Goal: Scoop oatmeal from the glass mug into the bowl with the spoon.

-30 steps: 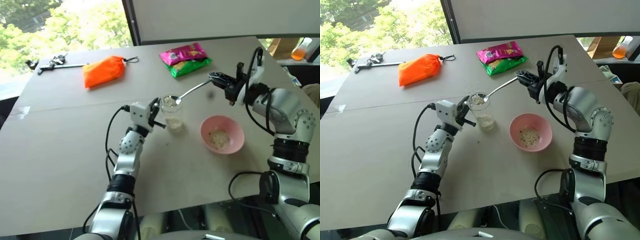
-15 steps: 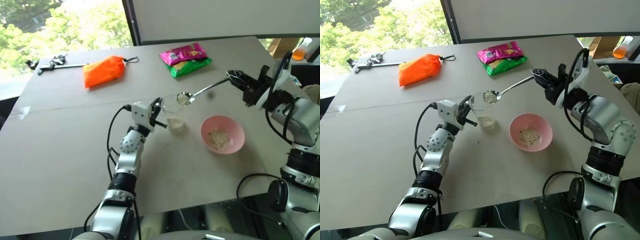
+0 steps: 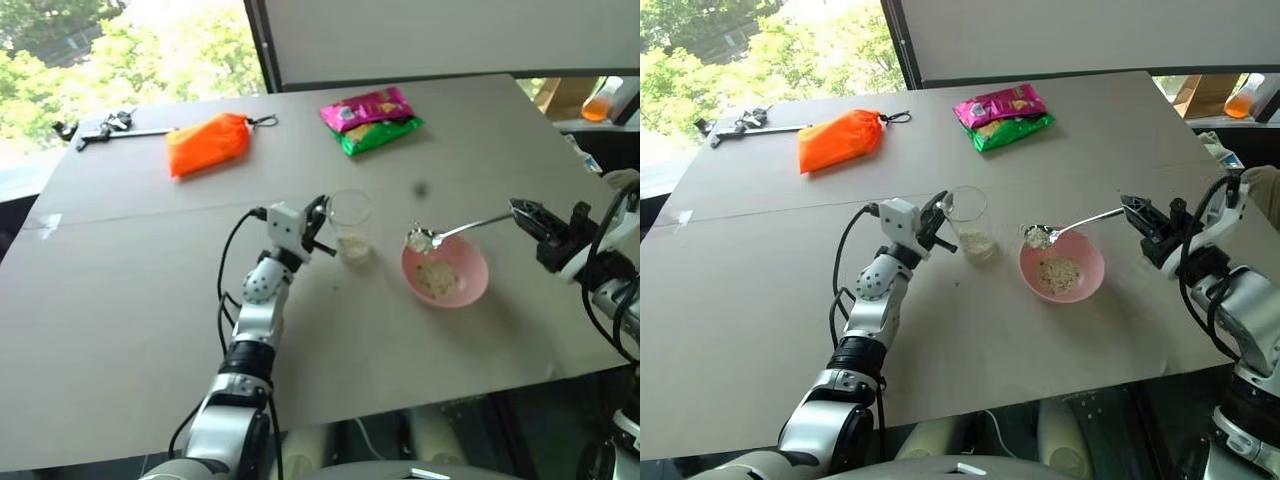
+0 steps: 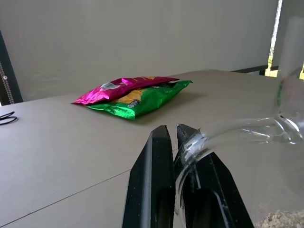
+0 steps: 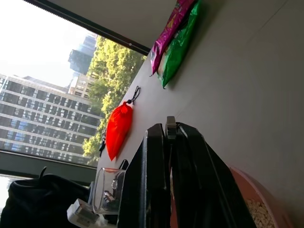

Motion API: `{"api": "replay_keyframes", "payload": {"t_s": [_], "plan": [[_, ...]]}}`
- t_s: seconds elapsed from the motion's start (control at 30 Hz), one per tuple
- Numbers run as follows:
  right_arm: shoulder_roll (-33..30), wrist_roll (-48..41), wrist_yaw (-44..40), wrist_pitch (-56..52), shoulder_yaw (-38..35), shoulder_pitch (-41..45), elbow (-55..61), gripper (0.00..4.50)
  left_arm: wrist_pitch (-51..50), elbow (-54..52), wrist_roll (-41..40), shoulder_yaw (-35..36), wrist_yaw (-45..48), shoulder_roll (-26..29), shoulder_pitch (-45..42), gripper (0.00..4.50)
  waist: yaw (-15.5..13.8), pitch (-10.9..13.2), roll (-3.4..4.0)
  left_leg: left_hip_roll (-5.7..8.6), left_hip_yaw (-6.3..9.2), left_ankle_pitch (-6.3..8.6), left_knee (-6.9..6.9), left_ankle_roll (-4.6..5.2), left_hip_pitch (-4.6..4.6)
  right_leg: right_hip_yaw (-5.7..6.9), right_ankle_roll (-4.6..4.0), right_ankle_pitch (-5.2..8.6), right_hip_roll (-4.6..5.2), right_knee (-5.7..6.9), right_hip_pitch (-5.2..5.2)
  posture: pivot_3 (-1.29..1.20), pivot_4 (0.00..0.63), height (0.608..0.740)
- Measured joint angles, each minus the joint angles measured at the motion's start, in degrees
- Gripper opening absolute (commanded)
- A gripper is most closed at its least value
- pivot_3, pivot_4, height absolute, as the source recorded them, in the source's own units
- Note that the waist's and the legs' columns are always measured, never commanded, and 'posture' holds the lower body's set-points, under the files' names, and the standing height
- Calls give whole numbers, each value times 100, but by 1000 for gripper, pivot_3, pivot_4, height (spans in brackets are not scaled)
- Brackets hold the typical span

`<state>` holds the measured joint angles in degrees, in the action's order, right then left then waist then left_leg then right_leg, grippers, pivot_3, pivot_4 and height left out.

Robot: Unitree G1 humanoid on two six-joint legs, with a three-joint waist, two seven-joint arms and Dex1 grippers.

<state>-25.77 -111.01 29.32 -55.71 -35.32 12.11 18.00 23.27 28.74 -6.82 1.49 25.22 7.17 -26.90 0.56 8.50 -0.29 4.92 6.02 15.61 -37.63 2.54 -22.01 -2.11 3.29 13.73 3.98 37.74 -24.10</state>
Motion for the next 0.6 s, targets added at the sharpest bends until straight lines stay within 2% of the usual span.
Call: {"api": "replay_keyframes", "payload": {"t_s": [0.17, 0.23, 0.3, 0.47, 0.53, 0.6], "plan": [[-740, -2, -372, -72, -31, -319, -11, 0, 54, 122, -4, -26, 37, -51, -48, 56, -6, 1, -1, -1, 0, 2, -7, 4, 16, 6, 2, 1, -5, -5, 27, 0, 150, 740], [-1387, -3, -605, -226, 3, -381, -119, 0, 87, 186, -5, -35, 75, -61, -82, 56, -11, 1, -2, -1, 0, 4, -17, 7, 15, 8, 3, 1, -20, -6, 32, 0, 150, 740], [-1634, -3, -732, -263, 51, -315, -151, 0, 93, 206, -5, -32, 80, -58, -92, 56, -12, 1, -2, -3, 0, 5, -21, 8, 15, 9, 4, 1, -19, -6, 34, 0, 150, 740], [-2526, 8, -1155, -420, 529, -29, -245, 0, 127, 239, -5, -38, 91, -90, -117, 56, -20, 2, -2, -7, 1, 7, -44, 12, 6, 12, 6, 0, -6, -2, 35, 0, 150, 740], [-3066, 231, -1452, -595, 846, 132, -153, 0, 134, 243, -4, -38, 91, -96, -120, 56, -32, 2, -4, -7, 4, 10, -52, 16, 2, 17, 6, -1, -5, -6, 36, 0, 150, 740], [-3310, 548, -1767, -675, 1097, 322, -3, 0, 137, 251, -4, -36, 91, -98, -125, 56, -37, 3, -5, -7, 4, 11, -58, 18, 1, 17, 7, -1, -5, -7, 37, 0, 150, 740]]}}
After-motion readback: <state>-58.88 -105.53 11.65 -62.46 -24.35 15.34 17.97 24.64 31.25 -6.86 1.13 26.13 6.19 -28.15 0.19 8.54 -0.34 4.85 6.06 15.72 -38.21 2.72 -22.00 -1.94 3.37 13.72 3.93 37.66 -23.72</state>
